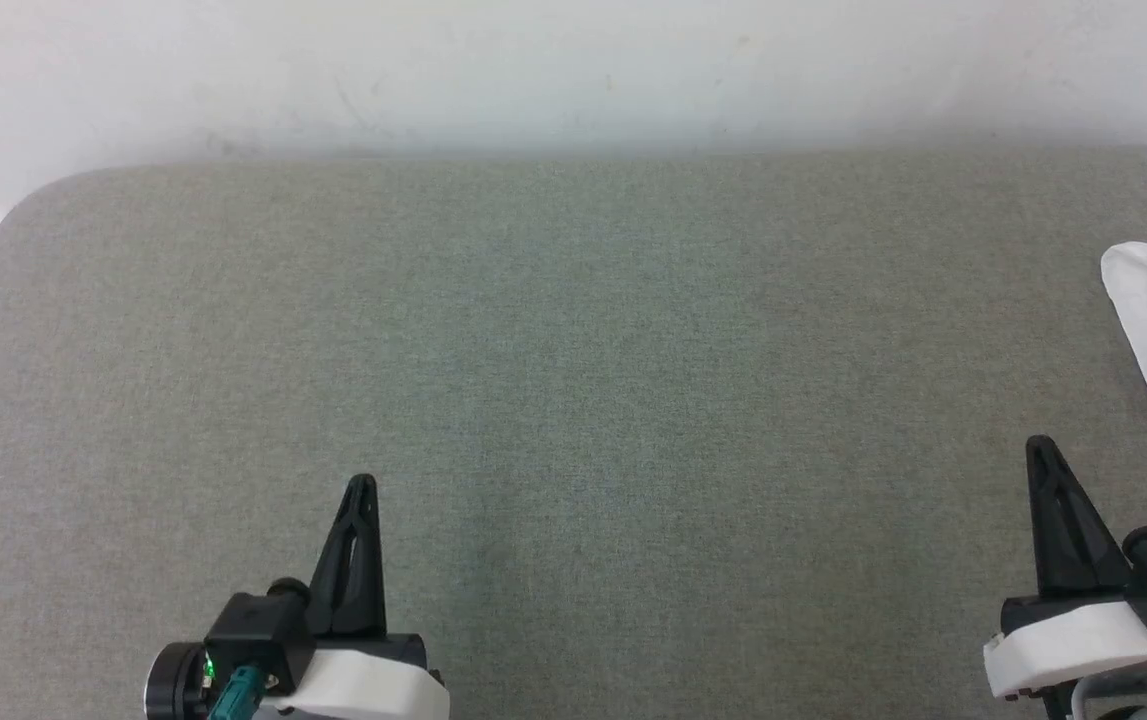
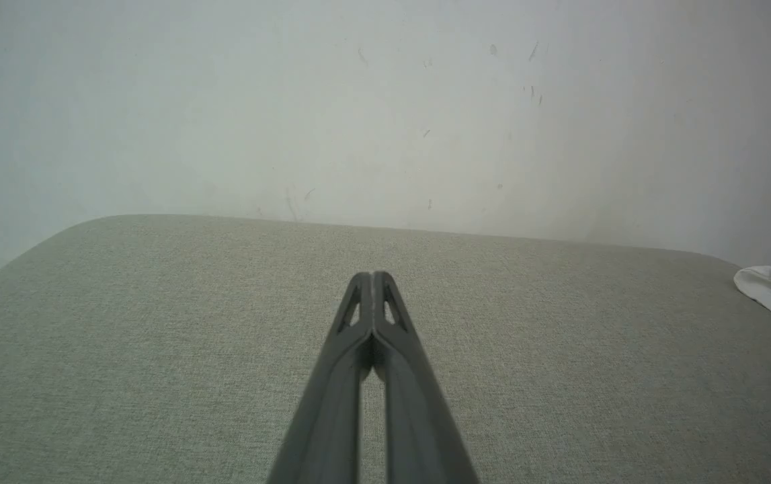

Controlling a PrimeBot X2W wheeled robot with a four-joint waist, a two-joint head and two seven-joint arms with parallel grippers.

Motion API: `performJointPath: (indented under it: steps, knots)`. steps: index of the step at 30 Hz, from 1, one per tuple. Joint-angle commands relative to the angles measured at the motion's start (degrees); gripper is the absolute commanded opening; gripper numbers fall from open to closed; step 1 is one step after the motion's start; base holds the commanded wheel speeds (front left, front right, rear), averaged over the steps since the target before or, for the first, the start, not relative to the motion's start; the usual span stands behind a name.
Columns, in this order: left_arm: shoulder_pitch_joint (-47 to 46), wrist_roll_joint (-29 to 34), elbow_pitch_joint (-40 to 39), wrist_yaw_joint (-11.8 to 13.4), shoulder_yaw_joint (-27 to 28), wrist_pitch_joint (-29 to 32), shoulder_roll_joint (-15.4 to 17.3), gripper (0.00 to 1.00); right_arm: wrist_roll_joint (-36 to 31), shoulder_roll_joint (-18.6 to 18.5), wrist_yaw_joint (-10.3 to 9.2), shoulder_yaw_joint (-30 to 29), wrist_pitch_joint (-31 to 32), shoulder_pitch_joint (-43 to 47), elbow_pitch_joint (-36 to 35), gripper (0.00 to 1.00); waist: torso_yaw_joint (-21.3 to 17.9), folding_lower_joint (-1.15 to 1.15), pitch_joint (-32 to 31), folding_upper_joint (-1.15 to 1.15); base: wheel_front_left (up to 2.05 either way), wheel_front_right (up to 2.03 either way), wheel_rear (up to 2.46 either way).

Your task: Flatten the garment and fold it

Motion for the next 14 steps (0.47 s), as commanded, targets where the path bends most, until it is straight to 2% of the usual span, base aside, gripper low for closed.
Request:
performJointPath:
  steps: [1,14]
  knots:
    - [-1.02,0.78,0.26,-0.55,0.51,0.23,-0.09,0.0,0.2,0.07,-0.03,0.23,0.4,-0.74,0.09,0.0,0.0,0.0,-0.06,0.0,0.0,0.0,0.0]
    - [-1.68,1.93,0.94,-1.46,1.72,1.75,-0.22,0.0,0.28,0.1,-0.05,1.3,1.82,-1.16,0.25,0.0,0.01,0.0,-0.72,0.0,0.0,0.0,0.0]
